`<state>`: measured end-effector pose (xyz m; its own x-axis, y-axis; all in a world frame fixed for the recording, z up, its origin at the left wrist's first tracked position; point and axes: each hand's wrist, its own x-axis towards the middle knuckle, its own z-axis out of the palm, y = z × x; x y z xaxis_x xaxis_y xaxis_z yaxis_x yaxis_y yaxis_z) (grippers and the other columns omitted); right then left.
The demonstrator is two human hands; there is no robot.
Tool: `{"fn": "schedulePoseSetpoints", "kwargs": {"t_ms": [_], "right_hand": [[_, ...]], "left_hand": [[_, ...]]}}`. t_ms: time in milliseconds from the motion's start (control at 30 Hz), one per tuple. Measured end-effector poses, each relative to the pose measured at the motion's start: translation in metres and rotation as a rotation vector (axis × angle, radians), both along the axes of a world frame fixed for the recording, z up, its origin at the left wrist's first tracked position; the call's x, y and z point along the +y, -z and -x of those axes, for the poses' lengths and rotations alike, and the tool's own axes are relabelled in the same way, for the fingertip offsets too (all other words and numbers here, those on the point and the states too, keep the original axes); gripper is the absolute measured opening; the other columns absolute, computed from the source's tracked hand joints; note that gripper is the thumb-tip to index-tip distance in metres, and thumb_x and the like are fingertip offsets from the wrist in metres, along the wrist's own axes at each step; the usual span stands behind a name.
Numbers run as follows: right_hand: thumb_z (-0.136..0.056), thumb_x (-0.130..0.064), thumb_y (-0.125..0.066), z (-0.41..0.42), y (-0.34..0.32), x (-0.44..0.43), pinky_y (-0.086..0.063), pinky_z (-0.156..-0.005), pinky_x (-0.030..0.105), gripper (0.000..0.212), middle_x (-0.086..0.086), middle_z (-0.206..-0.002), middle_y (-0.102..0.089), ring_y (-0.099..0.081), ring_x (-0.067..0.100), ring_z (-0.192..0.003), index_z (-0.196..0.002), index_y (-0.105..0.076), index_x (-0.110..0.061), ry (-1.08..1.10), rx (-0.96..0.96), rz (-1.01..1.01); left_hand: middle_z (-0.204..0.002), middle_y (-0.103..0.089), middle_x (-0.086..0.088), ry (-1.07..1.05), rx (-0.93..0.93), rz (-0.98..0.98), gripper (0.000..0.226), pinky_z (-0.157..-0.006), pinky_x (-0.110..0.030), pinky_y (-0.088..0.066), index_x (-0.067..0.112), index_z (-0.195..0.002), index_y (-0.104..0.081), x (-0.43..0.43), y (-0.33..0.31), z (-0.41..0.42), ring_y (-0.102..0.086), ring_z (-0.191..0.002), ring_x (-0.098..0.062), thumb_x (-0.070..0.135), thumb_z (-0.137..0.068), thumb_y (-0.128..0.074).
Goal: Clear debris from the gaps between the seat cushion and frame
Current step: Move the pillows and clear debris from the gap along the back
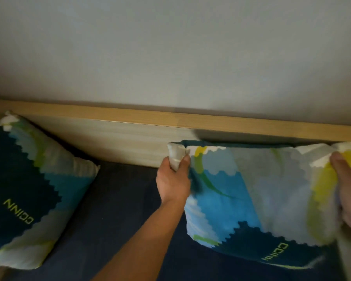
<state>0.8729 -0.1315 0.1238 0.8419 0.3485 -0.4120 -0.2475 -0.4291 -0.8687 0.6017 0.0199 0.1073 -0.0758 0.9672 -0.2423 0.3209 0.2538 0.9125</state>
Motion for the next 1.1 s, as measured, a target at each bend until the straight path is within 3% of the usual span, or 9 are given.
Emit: {"fn": "schedulePoseSetpoints", "kwargs": {"t_ms": [133, 300, 433, 567, 733, 867, 967, 1033, 1100], "right_hand": [[-0.079, -0.058, -0.057, 0.101, -0.006, 0.063, -0.053, -0.058, 0.024, 0.036, -0.005, -0.067, -0.070, -0.066, 0.009, -0.059, -0.084, -0.066, -0.024, -0.108, -0.046, -0.209], [-0.091, -0.039, -0.051, 0.232, 0.012, 0.167, -0.051, -0.062, 0.028, 0.028, 0.006, -0.077, -0.060, -0.060, 0.015, -0.067, -0.095, -0.056, -0.012, -0.214, 0.014, -0.404], [-0.090, -0.046, -0.049, 0.299, 0.031, 0.223, -0.048, -0.060, 0.021, 0.020, -0.007, -0.075, -0.061, -0.061, 0.005, -0.066, -0.084, -0.049, -0.027, -0.291, 0.015, -0.319], [-0.090, -0.049, -0.046, 0.319, 0.046, 0.245, -0.040, -0.054, 0.008, 0.030, -0.012, -0.077, -0.056, -0.055, 0.002, -0.069, -0.093, -0.045, -0.019, -0.333, -0.090, -0.156], [-0.088, -0.056, -0.042, 0.307, 0.048, 0.239, -0.042, -0.068, 0.027, 0.041, -0.004, -0.086, -0.062, -0.060, 0.011, -0.078, -0.096, -0.053, -0.018, -0.432, -0.108, -0.040], [-0.090, -0.052, -0.043, 0.299, 0.042, 0.235, -0.045, -0.065, 0.017, 0.031, -0.011, -0.077, -0.058, -0.055, -0.003, -0.069, -0.074, -0.048, -0.026, -0.512, -0.094, -0.068], [-0.089, -0.060, -0.034, 0.282, 0.053, 0.213, -0.043, -0.089, 0.026, 0.039, -0.005, -0.106, -0.061, -0.058, 0.005, -0.097, -0.103, -0.054, -0.029, -0.545, 0.110, -0.143], [-0.091, -0.059, -0.028, 0.265, 0.065, 0.187, -0.035, -0.099, 0.026, 0.051, -0.009, -0.125, -0.053, -0.050, 0.006, -0.116, -0.125, -0.050, -0.030, -0.536, 0.146, -0.124], [-0.092, -0.058, -0.027, 0.235, 0.083, 0.154, -0.029, -0.101, 0.025, 0.057, -0.005, -0.141, -0.046, -0.043, 0.013, -0.129, -0.138, -0.041, -0.027, -0.566, 0.108, 0.027]], "left_hand": [[-0.081, -0.070, -0.011, -0.082, 0.090, -0.086, 0.026, -0.074, -0.044, -0.056, 0.015, -0.079, -0.064, 0.072, -0.023, 0.097, -0.067, -0.080, -0.027, 0.041, -0.077, -0.069], [-0.091, -0.070, -0.003, -0.188, 0.172, -0.131, 0.038, -0.081, -0.037, -0.052, 0.020, -0.091, -0.067, 0.173, -0.038, 0.219, -0.064, -0.089, -0.020, 0.054, -0.072, -0.067], [-0.108, -0.067, -0.001, -0.232, 0.063, -0.086, 0.040, -0.094, -0.041, -0.050, 0.021, -0.110, -0.065, 0.217, -0.028, 0.291, -0.063, -0.102, -0.022, 0.042, -0.076, -0.069], [-0.125, -0.062, -0.008, -0.119, -0.001, 0.052, 0.045, -0.101, -0.046, -0.045, 0.013, -0.126, -0.057, 0.240, -0.003, 0.323, -0.059, -0.112, -0.024, 0.030, -0.085, -0.065], [-0.130, -0.059, -0.009, -0.082, 0.089, 0.017, 0.053, -0.104, -0.049, -0.042, 0.013, -0.130, -0.054, 0.244, 0.011, 0.319, -0.055, -0.119, -0.026, 0.036, -0.083, -0.063], [-0.143, -0.047, -0.007, -0.149, 0.209, 0.088, 0.062, -0.109, -0.044, -0.037, 0.024, -0.140, -0.038, 0.224, 0.024, 0.312, -0.047, -0.129, -0.025, 0.052, -0.085, -0.044], [-0.145, -0.042, -0.012, -0.175, 0.345, -0.080, 0.075, -0.111, -0.040, -0.033, 0.017, -0.143, -0.031, 0.148, 0.028, 0.279, -0.042, -0.132, -0.023, 0.055, -0.079, -0.038], [-0.151, -0.035, -0.005, -0.088, 0.372, -0.186, 0.074, -0.110, -0.029, -0.031, 0.025, -0.148, -0.018, 0.074, 0.027, 0.246, -0.037, -0.134, -0.016, 0.037, -0.081, -0.049], [-0.145, -0.044, -0.003, 0.075, 0.338, -0.202, 0.079, -0.094, -0.014, -0.039, 0.035, -0.146, -0.026, 0.008, 0.039, 0.207, -0.051, -0.122, -0.021, 0.007, -0.079, -0.059]]}}
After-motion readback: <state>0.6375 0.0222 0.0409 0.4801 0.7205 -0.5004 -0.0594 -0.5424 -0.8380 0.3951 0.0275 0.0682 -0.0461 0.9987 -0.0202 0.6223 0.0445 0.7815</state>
